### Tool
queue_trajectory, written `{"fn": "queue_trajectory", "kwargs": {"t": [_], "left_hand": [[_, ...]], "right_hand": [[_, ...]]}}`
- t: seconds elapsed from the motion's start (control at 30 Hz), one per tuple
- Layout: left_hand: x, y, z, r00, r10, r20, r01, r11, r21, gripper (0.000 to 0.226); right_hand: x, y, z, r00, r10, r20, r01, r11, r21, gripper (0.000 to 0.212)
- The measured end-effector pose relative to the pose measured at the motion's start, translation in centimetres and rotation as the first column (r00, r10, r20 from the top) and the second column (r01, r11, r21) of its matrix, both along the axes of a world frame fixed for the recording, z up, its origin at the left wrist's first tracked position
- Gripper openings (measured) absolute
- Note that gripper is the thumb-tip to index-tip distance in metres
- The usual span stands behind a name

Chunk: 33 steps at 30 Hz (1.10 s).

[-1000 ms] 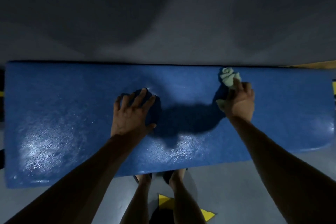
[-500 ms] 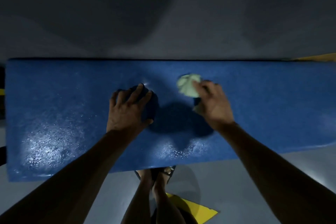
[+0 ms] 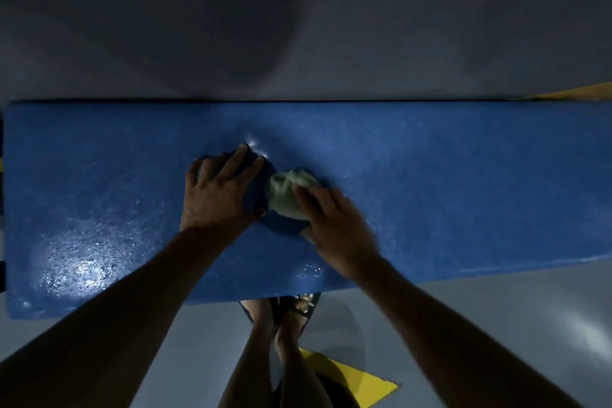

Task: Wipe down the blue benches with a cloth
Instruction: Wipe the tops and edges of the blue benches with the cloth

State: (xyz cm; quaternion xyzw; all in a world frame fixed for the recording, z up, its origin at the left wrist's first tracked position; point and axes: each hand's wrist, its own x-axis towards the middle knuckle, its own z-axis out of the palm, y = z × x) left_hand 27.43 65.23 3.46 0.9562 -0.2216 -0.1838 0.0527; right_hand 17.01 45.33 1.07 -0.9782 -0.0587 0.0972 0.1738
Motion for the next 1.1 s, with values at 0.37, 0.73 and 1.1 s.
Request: {"fn": "queue_trajectory", "kwargs": {"t": [0.37, 0.73, 1.1], "left_hand": [[-0.5, -0.2, -0.4, 1.0, -0.008, 0.004, 0.007, 0.999, 0.048, 0.088], [-1.4, 0.9, 0.5, 0.999, -0.049, -0.003, 0.049, 0.999, 0.013, 0.081], [-7.0, 4.5, 1.6, 0.998, -0.015, -0.064, 0.02, 0.996, 0.09, 0.077]], "right_hand": [[-3.5, -5.2, -0.2, 0.526, -0.85, 0.03, 0.843, 0.516, -0.152, 0.08], [-7.1, -5.6, 0.8, 0.99, -0.131, -0.049, 0.125, 0.986, -0.113, 0.088], [-8.2, 2.5, 1.0, 0.728, -0.683, -0.069, 0.68, 0.731, -0.055, 0.085]]}}
